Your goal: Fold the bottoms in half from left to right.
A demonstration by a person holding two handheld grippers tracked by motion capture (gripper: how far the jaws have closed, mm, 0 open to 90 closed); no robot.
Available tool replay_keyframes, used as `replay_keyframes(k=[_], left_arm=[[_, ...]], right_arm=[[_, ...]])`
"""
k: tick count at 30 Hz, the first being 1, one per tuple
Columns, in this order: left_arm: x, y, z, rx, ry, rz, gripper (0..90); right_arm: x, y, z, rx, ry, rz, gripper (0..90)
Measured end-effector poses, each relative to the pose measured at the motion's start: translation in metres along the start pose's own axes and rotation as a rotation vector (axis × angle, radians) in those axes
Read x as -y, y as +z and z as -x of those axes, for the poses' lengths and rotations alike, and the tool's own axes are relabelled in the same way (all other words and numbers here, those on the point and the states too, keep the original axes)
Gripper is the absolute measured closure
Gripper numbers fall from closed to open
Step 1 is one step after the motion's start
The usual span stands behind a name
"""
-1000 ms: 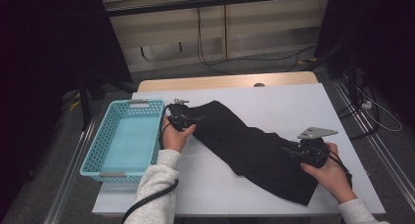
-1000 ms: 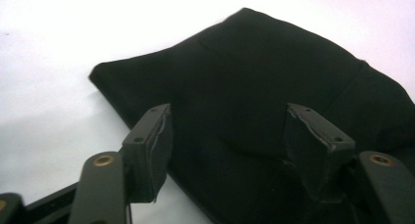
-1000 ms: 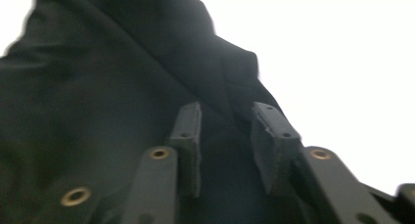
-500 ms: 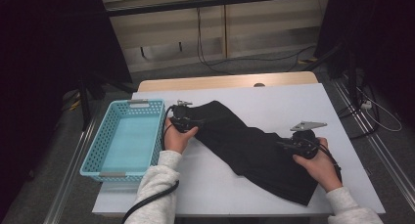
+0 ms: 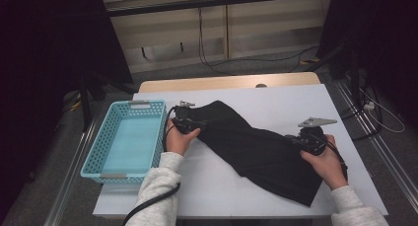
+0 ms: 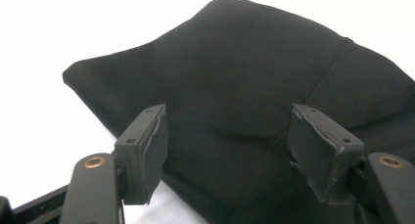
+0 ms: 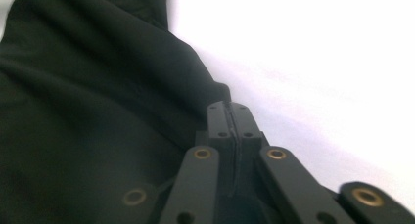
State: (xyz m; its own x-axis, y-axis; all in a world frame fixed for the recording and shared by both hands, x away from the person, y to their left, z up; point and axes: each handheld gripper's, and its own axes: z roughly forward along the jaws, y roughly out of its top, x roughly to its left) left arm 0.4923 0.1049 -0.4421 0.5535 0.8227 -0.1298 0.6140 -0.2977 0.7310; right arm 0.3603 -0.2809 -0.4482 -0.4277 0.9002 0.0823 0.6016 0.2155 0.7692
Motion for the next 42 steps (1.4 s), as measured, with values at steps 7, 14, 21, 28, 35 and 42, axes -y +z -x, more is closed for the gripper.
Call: replay_keyframes(k=[7,14,21,28,35,42], left_arm=[[0.007,0.002,0.003,0.011,0.003,-0.001,31.6],[0.013,-0.001,0.005,0.023,0.016,0.006,30.4],[0.02,-0.006,0.012,0.039,0.027,0.02,29.5],[0.022,-0.006,0.016,0.048,0.043,0.013,27.6],[0.022,-0.007,0.018,0.05,0.05,0.017,26.9],[0.021,-0.011,0.018,0.05,0.057,0.019,26.6]], right_arm=[[0.007,-0.01,0.005,0.051,-0.008,-0.01,76.0],[0.027,-0.021,0.004,0.024,-0.02,-0.05,75.6],[0.036,-0.025,-0.008,0.009,-0.063,-0.113,90.0],[0.045,-0.04,-0.018,-0.061,-0.068,-0.128,81.9],[0.028,-0.038,0.001,0.011,-0.031,0.0,75.4],[0.042,-0.027,-0.013,0.002,-0.099,-0.081,90.0]])
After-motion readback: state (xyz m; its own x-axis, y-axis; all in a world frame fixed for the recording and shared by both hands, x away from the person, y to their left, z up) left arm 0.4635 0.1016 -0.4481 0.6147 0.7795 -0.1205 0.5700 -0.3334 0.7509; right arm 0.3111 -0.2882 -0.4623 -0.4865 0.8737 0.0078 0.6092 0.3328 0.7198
